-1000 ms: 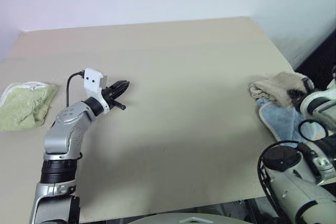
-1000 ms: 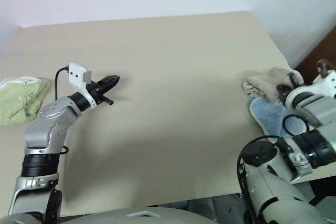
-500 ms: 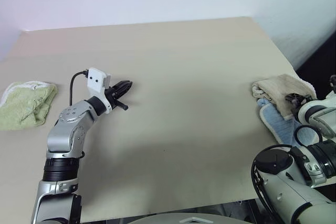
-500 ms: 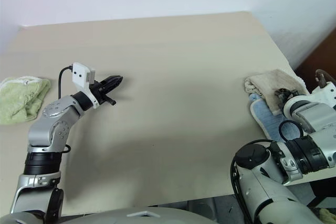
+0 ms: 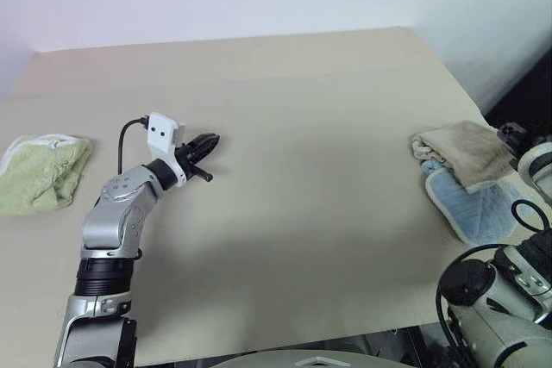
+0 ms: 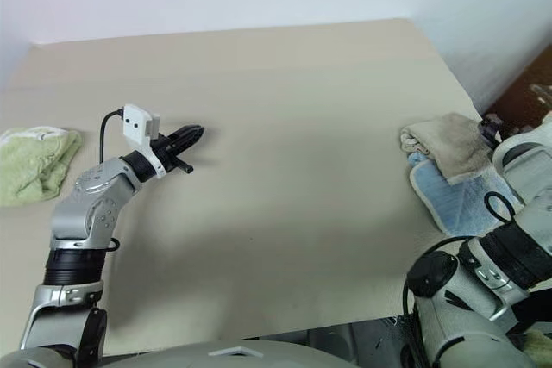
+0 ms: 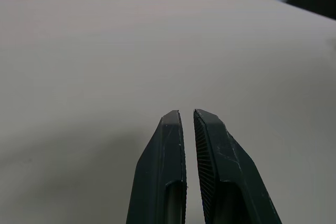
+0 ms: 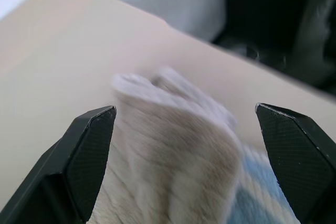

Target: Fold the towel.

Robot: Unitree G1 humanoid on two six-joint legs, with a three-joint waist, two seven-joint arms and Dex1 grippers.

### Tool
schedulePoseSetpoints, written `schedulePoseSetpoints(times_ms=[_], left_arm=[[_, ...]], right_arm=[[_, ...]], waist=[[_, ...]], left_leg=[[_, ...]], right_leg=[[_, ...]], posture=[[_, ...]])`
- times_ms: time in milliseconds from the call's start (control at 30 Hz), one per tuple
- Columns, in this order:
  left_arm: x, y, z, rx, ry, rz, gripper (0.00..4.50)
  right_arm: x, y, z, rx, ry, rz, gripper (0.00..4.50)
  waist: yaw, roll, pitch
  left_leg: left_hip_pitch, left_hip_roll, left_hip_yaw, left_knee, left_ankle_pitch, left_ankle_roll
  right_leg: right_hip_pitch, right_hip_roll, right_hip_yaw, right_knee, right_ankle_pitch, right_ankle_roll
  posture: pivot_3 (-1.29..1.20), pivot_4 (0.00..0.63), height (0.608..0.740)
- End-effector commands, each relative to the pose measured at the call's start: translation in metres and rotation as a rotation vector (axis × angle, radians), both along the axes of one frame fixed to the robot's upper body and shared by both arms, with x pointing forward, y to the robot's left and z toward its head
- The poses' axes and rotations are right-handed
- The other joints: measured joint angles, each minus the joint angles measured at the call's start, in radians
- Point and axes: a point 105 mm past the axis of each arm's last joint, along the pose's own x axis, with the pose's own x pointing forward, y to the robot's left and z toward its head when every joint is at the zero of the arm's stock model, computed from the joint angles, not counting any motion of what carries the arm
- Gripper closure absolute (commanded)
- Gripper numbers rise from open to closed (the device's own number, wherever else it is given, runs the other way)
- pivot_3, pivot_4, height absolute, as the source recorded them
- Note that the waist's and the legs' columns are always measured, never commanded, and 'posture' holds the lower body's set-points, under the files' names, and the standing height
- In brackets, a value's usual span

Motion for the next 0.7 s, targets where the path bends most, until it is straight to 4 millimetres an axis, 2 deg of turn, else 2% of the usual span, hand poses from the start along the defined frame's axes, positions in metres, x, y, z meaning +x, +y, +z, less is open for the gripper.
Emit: schedulePoseSetpoints(times_ms=[33,67,133,200,367,500,700], left_arm=[[-0.004,-0.009,0.003,0.047,-0.038,-0.042,4.07],[-0.005,-0.009,0.002,0.049,-0.036,-0.047,4.07],[-0.010,-0.008,0.002,0.054,-0.032,-0.055,4.07],[-0.013,-0.006,0.002,0.055,-0.033,-0.056,4.07],[-0.019,0.008,0.008,0.072,-0.032,-0.036,4.07],[-0.027,0.019,0.007,0.084,-0.020,-0.011,4.07],[-0.034,0.036,0.005,0.051,0.002,0.039,4.07]], right_arm=[[0.025,0.065,0.014,-0.214,-0.097,0.356,0.02],[0.028,0.075,0.011,-0.195,-0.105,0.414,0.02],[0.033,0.121,-0.004,-0.197,-0.083,0.665,0.02],[0.033,0.147,-0.015,-0.185,-0.067,0.803,0.02],[0.041,0.187,-0.039,-0.103,-0.032,0.984,0.02],[0.045,0.203,-0.049,-0.062,-0.027,1.051,0.02],[0.048,0.229,-0.058,-0.090,-0.027,1.122,0.02]], waist=[[-0.009,-0.001,0.000],[-0.013,-0.001,0.000],[-0.020,-0.001,0.000],[-0.020,-0.001,0.000],[-0.012,-0.001,0.000],[-0.009,-0.001,0.000],[0.002,-0.001,0.000]], left_leg=[[0.000,0.000,0.000,0.000,0.000,0.000],[0.000,0.000,0.000,0.000,0.000,0.000],[0.000,0.001,-0.001,0.000,0.000,0.000],[0.000,0.002,-0.001,0.000,0.000,0.000],[-0.001,0.002,-0.001,0.000,0.000,0.000],[-0.001,0.002,-0.001,0.000,-0.001,0.001],[-0.001,0.002,0.000,0.000,-0.001,0.001]], right_leg=[[0.000,0.000,0.000,0.000,-0.002,0.003],[0.001,0.001,0.000,-0.002,-0.002,0.003],[0.002,0.002,0.000,-0.003,-0.002,0.003],[0.002,0.002,0.000,-0.004,0.000,0.001],[0.002,0.002,-0.001,-0.005,0.001,-0.001],[0.002,0.001,-0.001,-0.006,0.001,-0.001],[0.002,0.001,-0.001,-0.006,0.001,-0.001]], posture=[[0.00,0.150,0.728],[0.00,0.150,0.728],[0.00,0.150,0.728],[0.00,0.150,0.728],[0.00,0.150,0.728],[0.00,0.150,0.728],[0.00,0.150,0.728]])
